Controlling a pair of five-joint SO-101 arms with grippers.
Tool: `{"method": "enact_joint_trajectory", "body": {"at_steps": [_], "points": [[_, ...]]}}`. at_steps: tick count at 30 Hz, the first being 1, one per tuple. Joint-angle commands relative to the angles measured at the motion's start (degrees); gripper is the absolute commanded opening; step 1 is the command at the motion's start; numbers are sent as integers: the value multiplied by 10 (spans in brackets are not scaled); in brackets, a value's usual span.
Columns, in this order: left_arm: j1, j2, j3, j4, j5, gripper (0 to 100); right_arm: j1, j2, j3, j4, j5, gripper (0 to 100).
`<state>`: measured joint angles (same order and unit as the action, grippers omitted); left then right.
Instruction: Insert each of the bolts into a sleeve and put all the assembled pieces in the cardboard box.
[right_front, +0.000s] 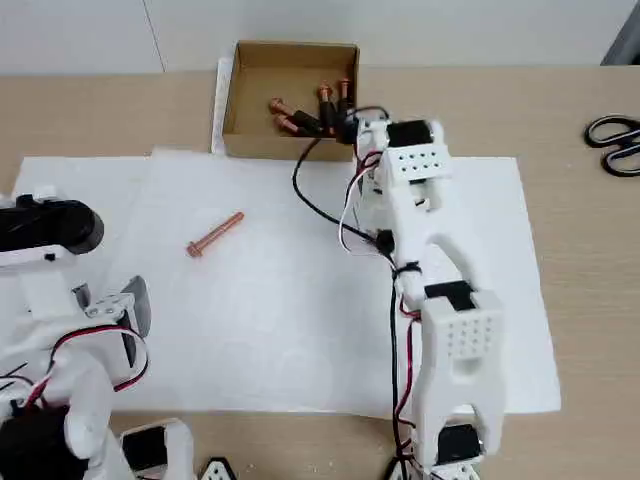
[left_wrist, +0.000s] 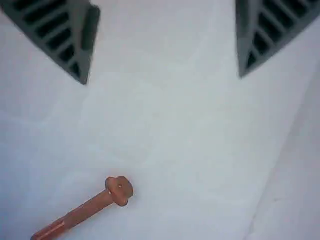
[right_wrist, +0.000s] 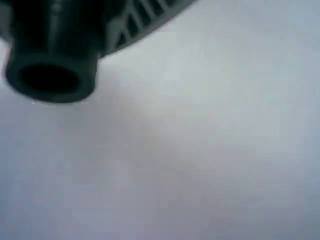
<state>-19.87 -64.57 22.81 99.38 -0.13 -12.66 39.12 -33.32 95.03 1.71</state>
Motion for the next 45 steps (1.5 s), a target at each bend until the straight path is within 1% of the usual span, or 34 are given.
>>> {"method": "enact_joint_trajectory", "body": {"at_steps": [1,5,10,12,19,20,22,23,24,29,33,40,42,45], "points": [[-3,-4,0,1,-1,187,12,20,-4,-21,-6,4],[-3,-4,0,1,-1,187,20,35,-6,-24,-5,13],[-3,-4,0,1,-1,187,18,35,-6,-19,-4,128],[-3,-4,0,1,-1,187,18,36,-6,-19,-4,136],[-3,-4,0,1,-1,187,18,39,-4,-23,-2,122],[-3,-4,0,1,-1,187,18,39,-4,-23,-2,97],[-3,-4,0,1,-1,187,18,38,-6,-24,2,9],[-3,-4,0,1,-1,187,18,36,-6,-24,10,2],[-3,-3,0,1,-1,187,17,35,-6,-21,18,13],[-3,12,-2,3,0,187,20,28,-13,-11,24,4],[-3,98,-17,10,0,187,20,-19,-22,23,25,4],[2,302,-104,10,-3,185,28,-121,-22,29,76,4],[19,373,-131,10,-4,185,33,-140,-22,31,86,4],[66,480,-180,10,-23,185,35,-152,-22,34,94,4]]}}
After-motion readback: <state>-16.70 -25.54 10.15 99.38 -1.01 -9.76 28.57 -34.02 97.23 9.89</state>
